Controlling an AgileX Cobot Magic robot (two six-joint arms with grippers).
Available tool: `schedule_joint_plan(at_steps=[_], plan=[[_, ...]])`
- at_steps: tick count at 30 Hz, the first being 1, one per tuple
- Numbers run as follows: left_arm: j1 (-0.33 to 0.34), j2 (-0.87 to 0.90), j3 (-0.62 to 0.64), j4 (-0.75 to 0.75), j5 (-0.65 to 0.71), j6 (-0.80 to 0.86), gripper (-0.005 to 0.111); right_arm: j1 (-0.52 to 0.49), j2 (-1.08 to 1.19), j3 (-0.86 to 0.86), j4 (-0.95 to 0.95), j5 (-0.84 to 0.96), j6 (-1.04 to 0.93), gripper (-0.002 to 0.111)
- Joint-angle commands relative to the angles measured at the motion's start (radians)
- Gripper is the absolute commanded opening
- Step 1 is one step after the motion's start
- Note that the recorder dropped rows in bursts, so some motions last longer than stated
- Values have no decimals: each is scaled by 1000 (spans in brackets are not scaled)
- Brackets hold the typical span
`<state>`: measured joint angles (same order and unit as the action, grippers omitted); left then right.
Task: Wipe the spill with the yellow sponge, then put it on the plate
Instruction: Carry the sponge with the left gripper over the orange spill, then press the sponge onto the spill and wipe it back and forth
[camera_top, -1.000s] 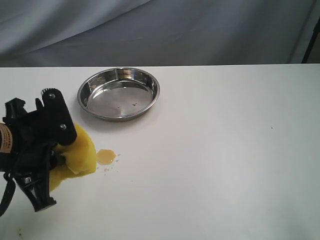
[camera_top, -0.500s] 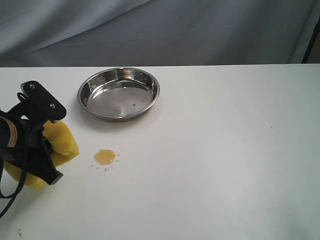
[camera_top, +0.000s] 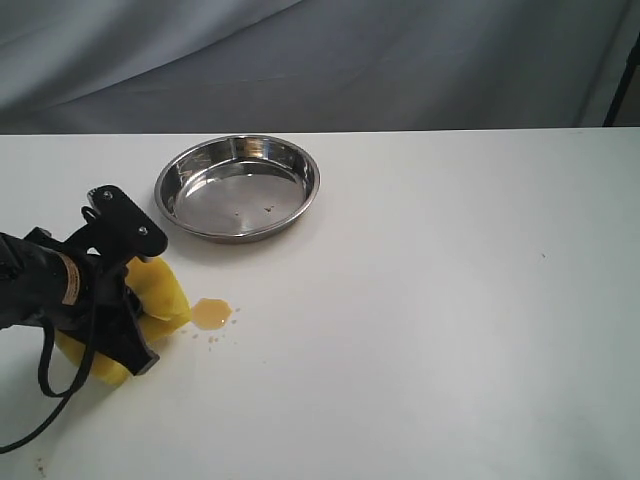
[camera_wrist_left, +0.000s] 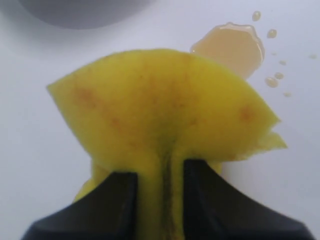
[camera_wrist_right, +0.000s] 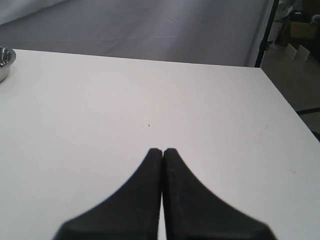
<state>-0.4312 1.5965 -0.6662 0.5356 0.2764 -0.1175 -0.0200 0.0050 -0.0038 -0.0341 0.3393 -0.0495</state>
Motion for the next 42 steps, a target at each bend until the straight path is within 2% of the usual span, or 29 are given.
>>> schedule_joint_plan(at_steps=[1, 10, 16, 18, 25, 31, 34, 37, 42], plan=[[1, 0, -27, 4, -12, -12, 1, 1, -5, 4, -7, -4, 5, 0], [1, 4, -96, 4, -25, -91, 1, 1, -5, 4, -7, -4, 5, 0], [1, 133, -155, -31, -30, -91, 1, 1, -5, 4, -7, -4, 5, 0], [1, 193, -186, -52, -8, -91, 1, 1, -5, 4, -7, -4, 5, 0], [1, 360, -320, -53, 202, -87, 1, 1, -5, 4, -7, -4, 5, 0], [1, 384, -353, -74, 216, -83, 0, 1, -5, 4, -7, -4, 5, 0], [1, 384, -353, -154, 216, -26, 0, 1, -5, 4, -7, -4, 5, 0], [1, 384, -353, -330, 216, 168, 0, 1, -5, 4, -7, -4, 5, 0], [1, 384, -353, -721, 221, 553, 0, 1, -5, 4, -7, -4, 5, 0]])
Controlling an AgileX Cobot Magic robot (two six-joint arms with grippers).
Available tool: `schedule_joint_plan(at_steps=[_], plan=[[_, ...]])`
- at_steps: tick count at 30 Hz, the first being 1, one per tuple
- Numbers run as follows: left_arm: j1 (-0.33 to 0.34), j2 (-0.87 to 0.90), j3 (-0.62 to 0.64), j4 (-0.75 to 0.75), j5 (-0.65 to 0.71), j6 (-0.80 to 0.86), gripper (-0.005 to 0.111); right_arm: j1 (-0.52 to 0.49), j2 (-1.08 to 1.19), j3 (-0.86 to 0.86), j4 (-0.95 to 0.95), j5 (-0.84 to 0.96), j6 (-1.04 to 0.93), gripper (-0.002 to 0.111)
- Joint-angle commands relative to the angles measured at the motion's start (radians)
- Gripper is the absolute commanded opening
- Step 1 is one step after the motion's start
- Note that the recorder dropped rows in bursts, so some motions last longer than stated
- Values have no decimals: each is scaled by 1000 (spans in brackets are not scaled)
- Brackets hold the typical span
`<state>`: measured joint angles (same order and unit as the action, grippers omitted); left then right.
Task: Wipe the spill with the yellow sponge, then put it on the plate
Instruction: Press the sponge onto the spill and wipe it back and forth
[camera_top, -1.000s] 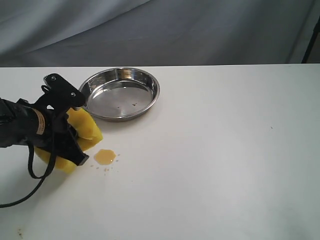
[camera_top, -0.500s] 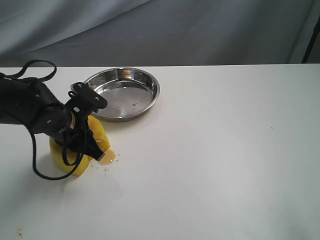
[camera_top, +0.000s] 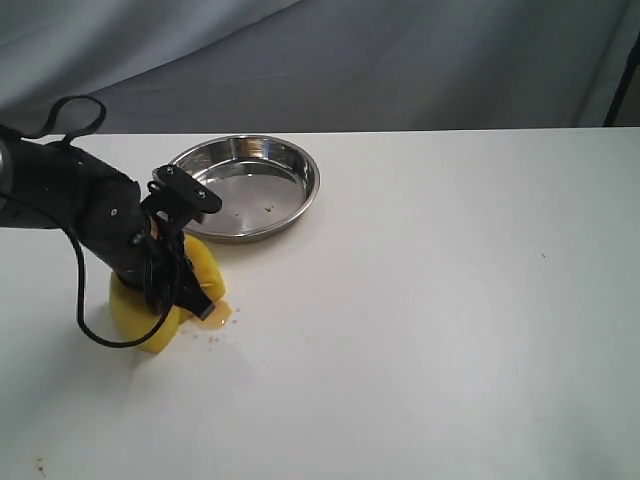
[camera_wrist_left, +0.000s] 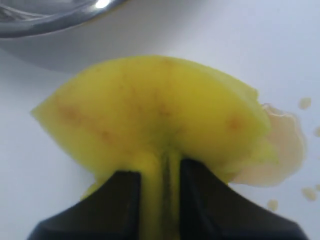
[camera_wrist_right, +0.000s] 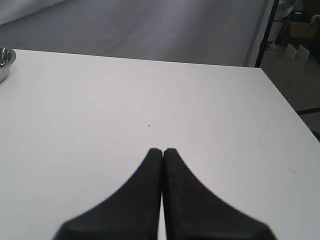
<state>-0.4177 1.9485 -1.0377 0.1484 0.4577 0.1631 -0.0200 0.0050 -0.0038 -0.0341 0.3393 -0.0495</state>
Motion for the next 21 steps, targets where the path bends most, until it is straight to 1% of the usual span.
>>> schedule_joint_plan(at_steps=[1, 3, 7, 12, 14, 16, 19, 21], plan=[[-12, 33, 19, -385, 45, 320, 0, 1, -5, 4, -7, -4, 5, 0], [-12, 33, 19, -482, 61, 411, 0, 1, -5, 4, -7, -4, 5, 0], [-12, 33, 19, -581, 102, 498, 0, 1, -5, 4, -7, -4, 5, 0], [-12, 33, 19, -648, 182, 581, 0, 1, -5, 4, -7, -4, 5, 0], [-12, 33, 19, -658, 194, 587, 0, 1, -5, 4, -7, -4, 5, 0], [-12, 33, 19, -658, 165, 618, 0, 1, -5, 4, -7, -4, 5, 0], [-12, 33, 19, -662, 100, 621, 0, 1, -5, 4, -7, -4, 5, 0], [-12, 33, 19, -662, 88, 621, 0, 1, -5, 4, -7, -4, 5, 0]])
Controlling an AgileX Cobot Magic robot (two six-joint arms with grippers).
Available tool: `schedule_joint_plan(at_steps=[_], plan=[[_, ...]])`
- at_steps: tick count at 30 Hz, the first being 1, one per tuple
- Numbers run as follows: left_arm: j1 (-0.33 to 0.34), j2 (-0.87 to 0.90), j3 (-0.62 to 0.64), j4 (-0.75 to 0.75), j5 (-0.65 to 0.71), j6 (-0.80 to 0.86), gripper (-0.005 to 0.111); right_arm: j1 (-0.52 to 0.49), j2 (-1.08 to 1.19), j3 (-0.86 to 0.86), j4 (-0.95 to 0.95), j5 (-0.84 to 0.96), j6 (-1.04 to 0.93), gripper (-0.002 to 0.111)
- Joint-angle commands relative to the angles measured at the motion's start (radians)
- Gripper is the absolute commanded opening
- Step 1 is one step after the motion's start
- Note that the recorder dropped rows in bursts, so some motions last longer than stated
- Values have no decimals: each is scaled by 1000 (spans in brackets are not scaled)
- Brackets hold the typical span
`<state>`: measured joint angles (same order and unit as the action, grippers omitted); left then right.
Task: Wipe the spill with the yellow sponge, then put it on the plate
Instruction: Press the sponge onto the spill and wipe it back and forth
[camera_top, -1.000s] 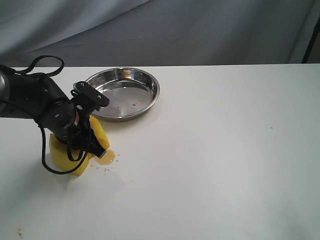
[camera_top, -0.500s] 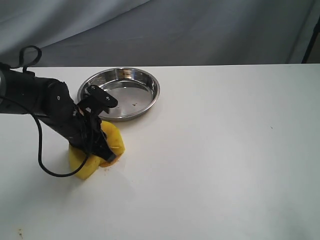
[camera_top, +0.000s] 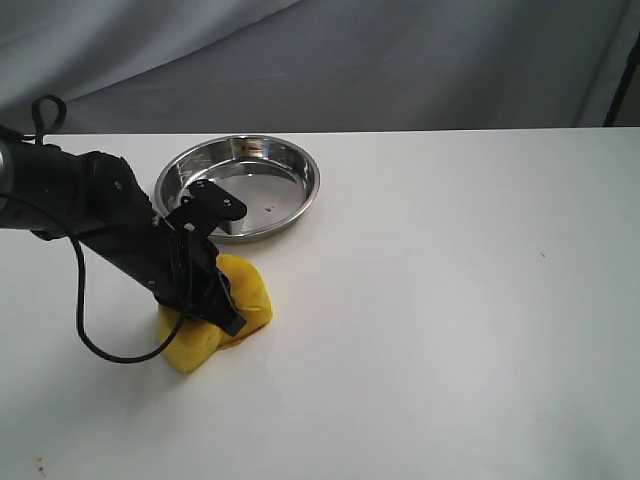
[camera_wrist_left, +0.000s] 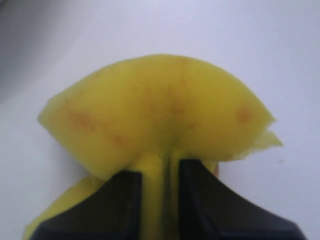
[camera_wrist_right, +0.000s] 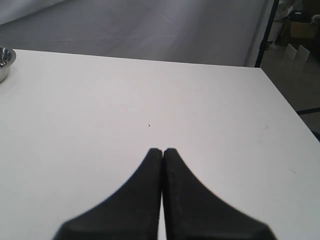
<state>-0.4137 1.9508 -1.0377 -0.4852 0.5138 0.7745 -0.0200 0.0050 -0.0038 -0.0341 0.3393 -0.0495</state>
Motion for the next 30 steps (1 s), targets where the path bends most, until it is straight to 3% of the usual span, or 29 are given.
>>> schedule_joint_plan(at_steps=[1, 12, 21, 30], plan=[[-16, 28, 19, -28, 32, 9, 0, 1, -5, 4, -7, -4, 5, 0], [-16, -132, 19, -67, 2, -61, 0, 1, -5, 4, -7, -4, 5, 0], [-16, -103, 19, -153, 30, -55, 0, 1, -5, 4, -7, -4, 5, 0], [-16, -2, 19, -452, 156, 238, 0, 1, -5, 4, -7, -4, 5, 0]])
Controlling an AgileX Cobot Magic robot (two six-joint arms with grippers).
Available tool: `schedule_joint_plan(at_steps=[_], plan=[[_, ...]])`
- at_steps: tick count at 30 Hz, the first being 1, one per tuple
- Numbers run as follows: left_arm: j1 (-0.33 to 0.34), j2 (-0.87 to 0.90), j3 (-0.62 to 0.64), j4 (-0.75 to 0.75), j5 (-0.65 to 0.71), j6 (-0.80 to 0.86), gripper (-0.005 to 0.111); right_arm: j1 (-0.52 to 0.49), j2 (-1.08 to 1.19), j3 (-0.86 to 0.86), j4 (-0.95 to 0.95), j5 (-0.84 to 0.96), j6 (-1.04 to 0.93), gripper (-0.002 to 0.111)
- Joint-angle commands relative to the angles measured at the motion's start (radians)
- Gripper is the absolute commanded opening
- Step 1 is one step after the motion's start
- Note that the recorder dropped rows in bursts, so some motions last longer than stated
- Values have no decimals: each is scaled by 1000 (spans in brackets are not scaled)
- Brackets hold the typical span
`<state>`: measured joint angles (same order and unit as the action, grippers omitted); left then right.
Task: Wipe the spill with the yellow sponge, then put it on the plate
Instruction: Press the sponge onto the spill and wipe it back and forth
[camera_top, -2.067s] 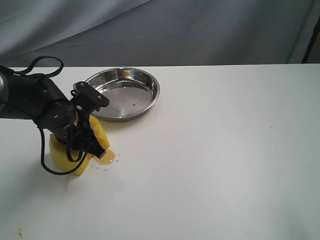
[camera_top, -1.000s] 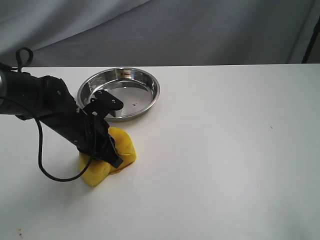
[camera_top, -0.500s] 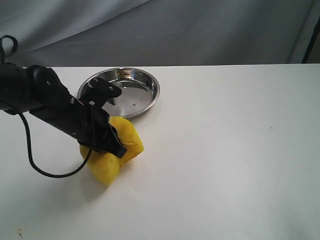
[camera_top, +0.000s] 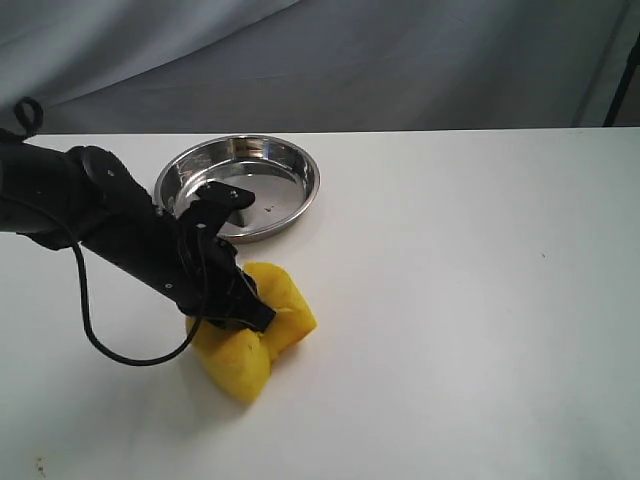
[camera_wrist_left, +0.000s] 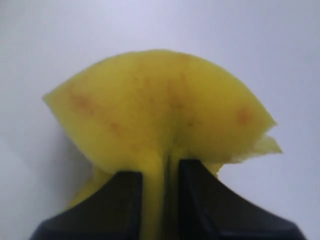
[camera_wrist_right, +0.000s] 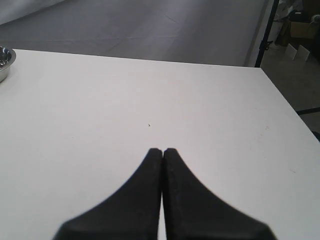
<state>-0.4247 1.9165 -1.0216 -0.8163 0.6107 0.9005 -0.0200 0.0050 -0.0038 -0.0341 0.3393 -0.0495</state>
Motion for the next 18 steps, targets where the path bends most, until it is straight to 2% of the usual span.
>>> schedule_joint_plan(at_steps=[1, 7, 12, 18], plan=[[-5, 39, 3, -120, 64, 111, 0, 1, -5, 4, -7, -4, 5, 0], [-3, 54, 3, -60, 6, 70, 0, 1, -5, 4, -7, -4, 5, 0], [4, 60, 3, 137, -58, -88, 0, 1, -5, 4, -7, -4, 5, 0], [100, 87, 3, 252, -63, -197, 0, 1, -5, 4, -7, -4, 5, 0]])
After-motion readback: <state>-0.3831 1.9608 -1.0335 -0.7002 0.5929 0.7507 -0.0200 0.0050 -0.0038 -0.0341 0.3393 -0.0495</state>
